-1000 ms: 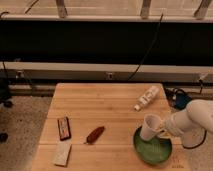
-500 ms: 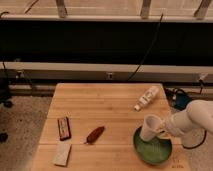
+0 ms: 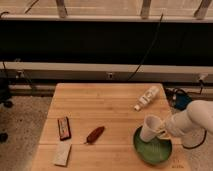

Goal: Place the ceramic cup in the ceramic bowl

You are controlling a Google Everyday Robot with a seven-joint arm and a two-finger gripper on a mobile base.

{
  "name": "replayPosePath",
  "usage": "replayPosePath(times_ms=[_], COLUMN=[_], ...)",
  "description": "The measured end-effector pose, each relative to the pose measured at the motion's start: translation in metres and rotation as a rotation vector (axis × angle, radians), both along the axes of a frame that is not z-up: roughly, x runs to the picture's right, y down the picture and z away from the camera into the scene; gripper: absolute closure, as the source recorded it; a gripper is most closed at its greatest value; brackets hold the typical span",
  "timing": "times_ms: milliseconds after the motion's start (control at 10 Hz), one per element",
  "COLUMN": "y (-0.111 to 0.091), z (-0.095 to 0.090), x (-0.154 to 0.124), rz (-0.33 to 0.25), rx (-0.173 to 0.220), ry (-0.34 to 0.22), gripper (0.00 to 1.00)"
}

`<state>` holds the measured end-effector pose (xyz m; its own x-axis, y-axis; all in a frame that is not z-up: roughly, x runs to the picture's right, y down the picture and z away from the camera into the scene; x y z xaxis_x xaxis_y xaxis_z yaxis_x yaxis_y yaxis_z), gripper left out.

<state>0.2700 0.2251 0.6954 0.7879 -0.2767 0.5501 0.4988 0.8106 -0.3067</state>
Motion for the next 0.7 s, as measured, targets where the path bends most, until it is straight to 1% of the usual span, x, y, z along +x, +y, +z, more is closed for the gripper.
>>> replayPosePath(times_ms=[300,400,500,600,700], y=[0.0011,0.0016,0.0019,0.0022,0.0026], z=[-0.0001,-0.0004,-0.0005,-0.0006,-0.0006], x=[-0.0001,0.0001,0.0001,0.0002,0.0002], rz=[0.000,0.000,-0.001,-0.001,-0.001], rx=[-0.002,-0.003,-0.004,-0.005,-0.005], ry=[-0.005,-0.007,-0.010,-0.011,-0.013], gripper=[0.78,0.73,0.62,0.57,0.56])
